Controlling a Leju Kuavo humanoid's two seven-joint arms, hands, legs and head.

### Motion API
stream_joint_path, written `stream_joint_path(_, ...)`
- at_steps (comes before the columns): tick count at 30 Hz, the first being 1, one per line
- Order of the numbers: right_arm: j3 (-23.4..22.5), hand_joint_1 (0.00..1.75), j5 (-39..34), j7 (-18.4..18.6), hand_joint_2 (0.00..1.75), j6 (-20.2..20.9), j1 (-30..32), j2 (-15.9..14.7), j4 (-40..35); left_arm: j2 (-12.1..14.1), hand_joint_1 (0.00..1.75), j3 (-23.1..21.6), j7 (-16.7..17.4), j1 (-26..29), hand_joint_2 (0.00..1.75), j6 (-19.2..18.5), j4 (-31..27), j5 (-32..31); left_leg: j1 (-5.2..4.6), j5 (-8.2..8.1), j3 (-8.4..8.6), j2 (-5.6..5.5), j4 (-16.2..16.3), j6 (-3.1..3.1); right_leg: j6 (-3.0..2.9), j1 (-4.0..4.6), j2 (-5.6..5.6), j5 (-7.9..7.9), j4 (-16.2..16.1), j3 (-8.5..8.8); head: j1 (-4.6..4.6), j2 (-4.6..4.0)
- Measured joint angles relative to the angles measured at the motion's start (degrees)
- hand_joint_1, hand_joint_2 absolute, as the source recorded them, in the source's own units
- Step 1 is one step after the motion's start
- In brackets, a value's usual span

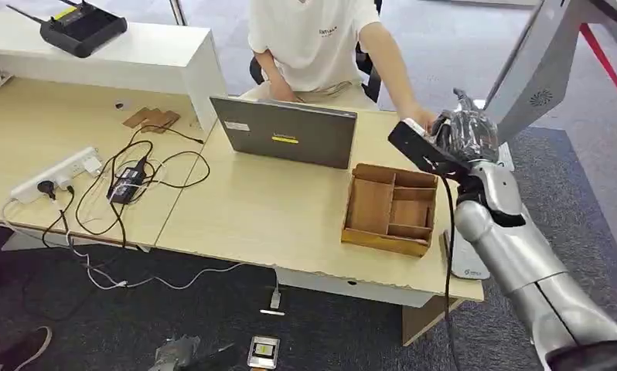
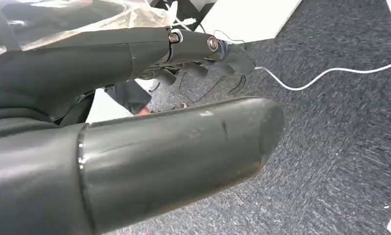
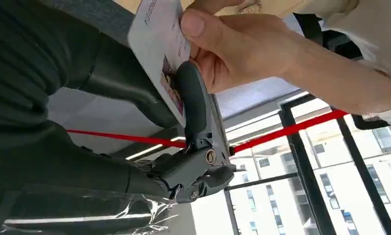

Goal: Pass the card to the sensor for recognition and then transmit it.

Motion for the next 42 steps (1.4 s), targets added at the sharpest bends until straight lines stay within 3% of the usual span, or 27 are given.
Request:
stream_joint_path(1,0.26,1.75,0.06,-0.13,1.75,-0.39,-0.36,0.63,1.24,-0.09,0.0,-0.04,0.0,-0.02,0.0,0.0,0.0,-0.15,0.0,0.0,0.0,0.0,0.0,0.0,0.0,0.0,0.0,0.0,0.0,-0.01,0.02,0.0)
stream_joint_path(2,0.48,1.55,0.13,-0.24,1.75,-0.65,-0.78,1.13,2.71,-0.15,0.0,-0.11,0.0,-0.05,0.0,0.0,0.0,-0.24,0.0,0.0,0.0,0.02,0.0,0.0,0.0,0.0,0.0,0.0,0.0,-0.01,0.0,0.0)
stream_joint_path(3,0.61,0.73,0.13,-0.52,1.75,-0.96,-1.11,1.61,3.79,-0.22,0.0,-0.15,0.0,-0.12,0.0,0.0,0.0,-0.33,0.0,0.0,-0.01,0.02,0.0,0.0,0.0,0.0,0.0,0.0,-0.01,-0.02,0.0,0.0)
stream_joint_path(4,0.79,0.73,0.13,-0.83,1.75,-1.35,-1.51,2.1,5.13,-0.28,0.0,-0.17,0.0,-0.19,0.0,0.0,0.0,-0.33,0.0,0.0,-0.01,0.02,0.0,0.0,0.0,0.0,0.0,0.0,-0.01,-0.01,0.02,0.0)
stream_joint_path(5,1.01,0.23,0.13,-1.09,1.75,-1.66,-1.92,2.69,6.54,-0.35,0.0,-0.2,0.0,-0.26,0.0,0.0,0.0,-0.33,0.0,0.0,-0.01,0.02,0.0,0.0,0.0,0.0,0.0,0.0,-0.01,-0.02,0.0,0.0)
stream_joint_path(6,1.16,0.0,0.22,-1.2,1.75,-1.92,-2.18,3.06,7.64,-0.35,0.0,-0.22,-0.02,-0.3,0.0,0.0,0.0,-0.33,0.0,0.0,-0.01,0.02,0.0,0.0,0.0,0.0,0.0,0.0,-0.01,-0.02,0.02,0.0)
stream_joint_path(15,2.1,0.0,0.85,-1.31,1.75,-4.74,-2.96,5.33,12.83,-0.37,0.0,-0.22,-0.22,-0.28,0.0,0.18,0.04,-0.2,0.0,0.0,-0.01,0.03,0.0,0.0,0.0,0.0,0.0,0.0,0.0,-0.03,0.0,0.0)
stream_joint_path(23,1.44,0.0,-3.11,-3.52,1.75,-7.28,-2.66,5.09,12.95,-0.35,0.0,-0.17,-0.22,0.35,0.0,0.72,0.11,-0.11,0.0,0.0,0.01,0.05,0.01,0.0,0.0,0.0,0.01,0.0,-0.02,-0.03,0.02,0.0)
stream_joint_path(32,-0.22,0.0,-9.07,-1.64,1.75,-7.1,4.54,0.87,0.54,0.22,0.0,0.88,-0.37,1.71,0.0,2.08,0.22,0.83,0.0,-0.01,0.02,0.05,0.0,0.0,0.0,0.0,0.01,0.0,-0.04,-0.04,0.02,0.0)
stream_joint_path(42,-1.12,0.0,-13.25,-0.74,1.75,-5.46,17.87,-3.35,-14.75,1.22,0.0,2.16,-0.7,3.01,0.0,3.28,0.24,1.77,0.01,-0.02,0.02,0.08,-0.01,-0.01,-0.01,0.02,0.02,-0.01,-0.04,-0.03,0.0,0.0)
